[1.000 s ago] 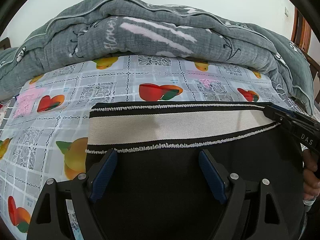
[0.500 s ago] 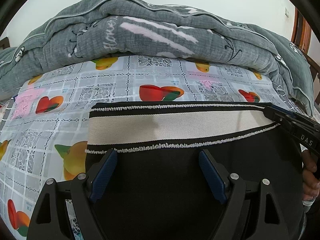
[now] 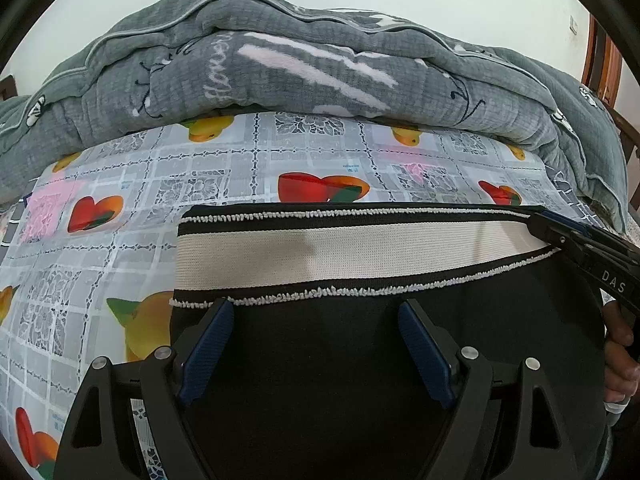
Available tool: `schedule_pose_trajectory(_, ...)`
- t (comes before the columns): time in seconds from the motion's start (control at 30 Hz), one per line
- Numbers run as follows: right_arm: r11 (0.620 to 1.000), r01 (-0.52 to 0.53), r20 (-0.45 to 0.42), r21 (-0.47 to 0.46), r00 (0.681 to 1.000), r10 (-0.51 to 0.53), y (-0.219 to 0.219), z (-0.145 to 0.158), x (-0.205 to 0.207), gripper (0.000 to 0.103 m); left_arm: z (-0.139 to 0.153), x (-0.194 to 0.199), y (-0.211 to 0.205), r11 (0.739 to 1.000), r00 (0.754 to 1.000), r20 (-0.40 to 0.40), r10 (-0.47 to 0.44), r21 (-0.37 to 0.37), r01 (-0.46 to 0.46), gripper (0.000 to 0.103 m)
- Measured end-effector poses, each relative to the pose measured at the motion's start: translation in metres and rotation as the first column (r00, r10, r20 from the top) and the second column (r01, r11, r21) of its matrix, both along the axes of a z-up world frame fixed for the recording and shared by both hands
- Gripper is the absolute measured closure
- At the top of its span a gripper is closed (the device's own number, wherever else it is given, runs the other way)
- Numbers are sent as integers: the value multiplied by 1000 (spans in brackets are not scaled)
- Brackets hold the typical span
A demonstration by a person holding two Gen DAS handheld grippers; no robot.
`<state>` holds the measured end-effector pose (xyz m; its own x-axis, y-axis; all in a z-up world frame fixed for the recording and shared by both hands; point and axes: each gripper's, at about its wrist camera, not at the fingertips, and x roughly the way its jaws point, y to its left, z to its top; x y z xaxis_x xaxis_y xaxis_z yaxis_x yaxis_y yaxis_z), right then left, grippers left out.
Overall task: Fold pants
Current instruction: 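Hold the striped waistband pinched in both grippers, then fold the waistband over the stack with both grippers and release it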
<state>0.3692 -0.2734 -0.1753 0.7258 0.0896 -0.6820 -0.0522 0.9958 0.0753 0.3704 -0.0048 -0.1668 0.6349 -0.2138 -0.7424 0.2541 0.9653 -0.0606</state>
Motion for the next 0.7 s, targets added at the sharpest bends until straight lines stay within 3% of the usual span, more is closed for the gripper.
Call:
schedule_pose_trajectory(0.47,1000,-2,1,5,1000,2,0,-1,2,74,1,3,-3,1000,1000,7,5,16,-5,19)
schedule_pose_trajectory(0.7,1000,-3,-15,4,1000,3,0,1,2,74,2,-3,-1,999,1000,1,15,30,-15,13)
